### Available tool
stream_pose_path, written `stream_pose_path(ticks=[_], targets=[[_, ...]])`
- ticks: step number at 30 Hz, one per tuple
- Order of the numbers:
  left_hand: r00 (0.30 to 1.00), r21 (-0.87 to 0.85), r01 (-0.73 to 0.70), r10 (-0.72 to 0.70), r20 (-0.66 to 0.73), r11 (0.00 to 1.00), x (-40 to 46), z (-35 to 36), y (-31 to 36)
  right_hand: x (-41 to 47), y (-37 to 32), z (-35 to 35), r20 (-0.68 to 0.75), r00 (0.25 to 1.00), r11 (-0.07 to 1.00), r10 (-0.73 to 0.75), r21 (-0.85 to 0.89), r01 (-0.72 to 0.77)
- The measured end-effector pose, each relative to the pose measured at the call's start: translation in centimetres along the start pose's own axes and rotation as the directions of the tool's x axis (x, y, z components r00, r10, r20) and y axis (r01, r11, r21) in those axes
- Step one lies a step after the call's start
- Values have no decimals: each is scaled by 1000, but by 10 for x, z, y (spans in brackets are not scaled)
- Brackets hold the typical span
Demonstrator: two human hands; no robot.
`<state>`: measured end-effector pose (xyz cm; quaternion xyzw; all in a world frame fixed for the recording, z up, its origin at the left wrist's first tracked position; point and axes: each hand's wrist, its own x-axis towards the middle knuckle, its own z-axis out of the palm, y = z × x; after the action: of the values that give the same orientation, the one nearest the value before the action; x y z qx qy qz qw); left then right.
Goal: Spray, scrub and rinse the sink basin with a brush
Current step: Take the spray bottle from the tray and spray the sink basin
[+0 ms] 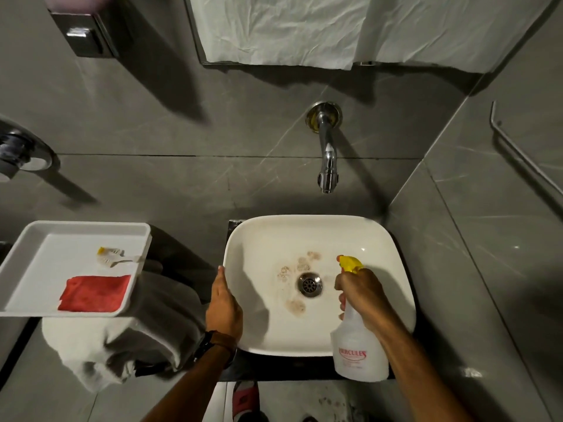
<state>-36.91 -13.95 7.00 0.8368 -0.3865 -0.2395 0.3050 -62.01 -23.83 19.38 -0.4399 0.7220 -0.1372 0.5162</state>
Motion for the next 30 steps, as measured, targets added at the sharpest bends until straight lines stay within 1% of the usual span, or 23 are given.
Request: stream_pose_path(ticks=[3, 7, 11, 16, 21, 24, 26, 30], targets=[[1000, 4, -6, 6, -12, 1000, 0, 1, 0, 3, 17, -19, -62, 997, 997, 41, 72, -36], [1000, 8, -15, 15, -25, 1000, 0, 0, 1, 3, 34, -39, -120, 990, 993, 80, 98, -68], [999, 14, -26, 27, -20, 1000, -1, 0, 2, -3, 48, -53, -162, 983, 994, 87, 77, -75], [999, 19, -28, 28, -15, 999, 0, 1, -2, -8, 66, -61, -197, 976, 996, 91, -4, -93], [999, 45, -42, 43, -24, 998, 1, 2, -3, -20, 81, -57, -142, 987, 995, 76, -51, -84], [999, 49, -43, 44, -22, 998, 1, 2, -5, -29, 84, -49, -115, 988, 987, 105, -107, -118], [998, 52, -48, 50, -28, 998, 1, 3, -5, -34, 86, -42, -92, 988, 985, 127, -106, -137], [999, 53, -41, 43, -32, 998, 0, 3, -4, -44, 83, -26, -53, 993, 987, 110, -114, -115]])
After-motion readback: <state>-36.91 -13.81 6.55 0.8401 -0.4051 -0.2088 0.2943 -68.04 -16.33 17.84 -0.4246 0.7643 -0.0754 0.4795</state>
